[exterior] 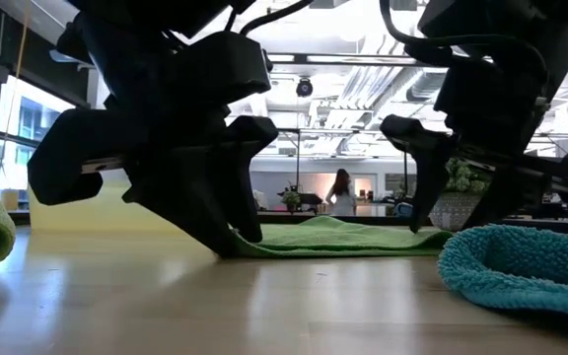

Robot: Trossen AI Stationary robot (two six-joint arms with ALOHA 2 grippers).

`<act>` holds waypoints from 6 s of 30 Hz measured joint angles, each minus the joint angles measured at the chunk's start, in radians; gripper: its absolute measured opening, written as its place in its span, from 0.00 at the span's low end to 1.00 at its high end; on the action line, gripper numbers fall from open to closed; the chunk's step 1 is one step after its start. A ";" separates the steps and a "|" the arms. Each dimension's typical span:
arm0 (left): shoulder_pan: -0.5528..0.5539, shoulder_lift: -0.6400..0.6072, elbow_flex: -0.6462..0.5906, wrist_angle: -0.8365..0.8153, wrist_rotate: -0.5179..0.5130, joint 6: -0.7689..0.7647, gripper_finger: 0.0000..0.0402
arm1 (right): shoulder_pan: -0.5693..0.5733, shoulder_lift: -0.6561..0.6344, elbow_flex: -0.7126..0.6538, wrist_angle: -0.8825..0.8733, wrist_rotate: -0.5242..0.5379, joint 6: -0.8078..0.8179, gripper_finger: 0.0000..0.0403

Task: Roll microfiber towels into tight, uniform cylinder then place into a basket
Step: Roll the green microfiber towel

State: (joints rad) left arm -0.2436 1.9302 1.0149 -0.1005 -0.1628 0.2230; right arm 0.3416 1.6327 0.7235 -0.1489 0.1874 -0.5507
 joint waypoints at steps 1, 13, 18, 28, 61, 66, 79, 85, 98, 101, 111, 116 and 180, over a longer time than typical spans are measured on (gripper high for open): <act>0.000 0.001 0.000 0.000 0.002 -0.009 0.29 | 0.000 0.000 0.000 -0.001 -0.003 0.000 0.39; -0.010 0.000 -0.002 0.008 0.000 -0.048 0.05 | 0.000 0.002 -0.001 -0.008 -0.006 0.228 0.09; -0.010 0.001 -0.003 0.028 -0.006 -0.098 0.01 | 0.000 0.002 -0.001 -0.008 -0.032 0.381 0.01; -0.013 -0.073 -0.006 0.010 -0.043 -0.158 0.01 | -0.006 -0.030 -0.002 0.016 -0.094 0.509 0.00; 0.074 -0.102 -0.004 -0.173 -0.143 -0.482 0.01 | -0.139 -0.073 -0.001 -0.069 -0.082 0.866 0.04; 0.073 -0.102 -0.004 -0.173 -0.179 -0.483 0.01 | -0.139 -0.073 -0.001 -0.077 -0.082 0.865 0.12; 0.073 -0.086 -0.004 -0.170 -0.180 -0.493 0.01 | -0.126 -0.162 0.002 -0.170 -0.083 0.885 0.17; 0.073 -0.068 -0.004 -0.156 -0.176 -0.493 0.01 | -0.066 -0.192 0.001 0.051 -0.046 0.764 0.15; 0.074 -0.068 -0.003 -0.144 -0.189 -0.491 0.01 | -0.077 -0.015 -0.003 0.140 0.006 0.763 0.15; 0.074 -0.068 -0.003 -0.153 -0.189 -0.492 0.01 | -0.083 -0.012 -0.003 0.089 0.015 0.769 0.15; 0.074 -0.069 -0.003 -0.158 -0.189 -0.493 0.01 | -0.087 -0.012 -0.003 0.063 0.034 0.770 0.15; 0.074 -0.069 -0.003 -0.158 -0.189 -0.491 0.01 | -0.087 -0.030 -0.003 0.057 0.037 0.770 0.15; -0.003 -0.070 0.100 -0.276 -0.187 -0.317 0.33 | -0.080 0.079 0.019 0.059 0.002 0.785 0.22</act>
State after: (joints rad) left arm -0.2462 1.8599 1.1154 -0.3760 -0.3499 -0.0939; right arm 0.2615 1.7115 0.7429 -0.0895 0.1898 0.2339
